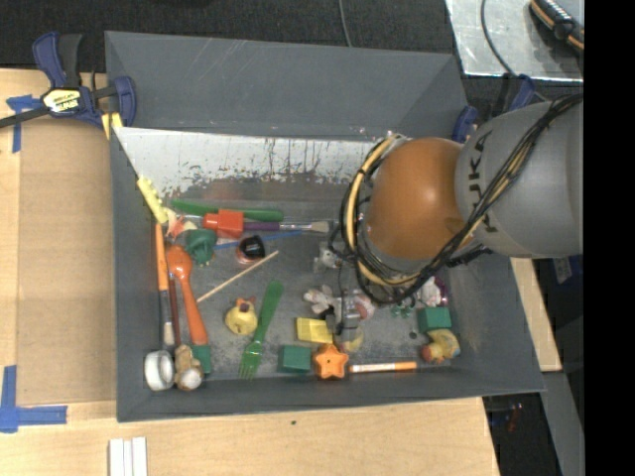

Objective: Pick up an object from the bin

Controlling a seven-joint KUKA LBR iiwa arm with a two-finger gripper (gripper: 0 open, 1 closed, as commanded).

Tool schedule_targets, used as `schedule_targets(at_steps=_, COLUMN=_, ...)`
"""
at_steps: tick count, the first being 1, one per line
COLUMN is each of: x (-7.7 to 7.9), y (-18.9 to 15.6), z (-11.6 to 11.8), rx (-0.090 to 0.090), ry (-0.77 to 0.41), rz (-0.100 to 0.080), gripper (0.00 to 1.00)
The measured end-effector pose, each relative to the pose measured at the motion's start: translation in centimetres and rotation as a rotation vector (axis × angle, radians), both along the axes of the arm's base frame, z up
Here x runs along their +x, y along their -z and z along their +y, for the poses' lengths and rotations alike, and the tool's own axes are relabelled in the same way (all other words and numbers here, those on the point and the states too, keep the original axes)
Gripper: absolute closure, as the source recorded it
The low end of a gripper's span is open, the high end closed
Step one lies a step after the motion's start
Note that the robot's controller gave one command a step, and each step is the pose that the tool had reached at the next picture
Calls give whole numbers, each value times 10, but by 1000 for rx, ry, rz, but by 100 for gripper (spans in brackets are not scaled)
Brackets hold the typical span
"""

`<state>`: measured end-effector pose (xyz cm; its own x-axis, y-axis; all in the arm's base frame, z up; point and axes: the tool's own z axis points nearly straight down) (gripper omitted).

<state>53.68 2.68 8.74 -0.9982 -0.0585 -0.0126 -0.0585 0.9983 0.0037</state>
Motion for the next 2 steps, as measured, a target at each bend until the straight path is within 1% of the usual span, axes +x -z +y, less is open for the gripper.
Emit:
schedule_targets(at_steps=1, x=-26, y=12, z=-10, rx=-2, ry=-8, rz=-5, gripper=0)
schedule_targets(at_steps=2, x=-39, y=16, z=17, rx=3, ry=24, rz=-13, gripper=100)
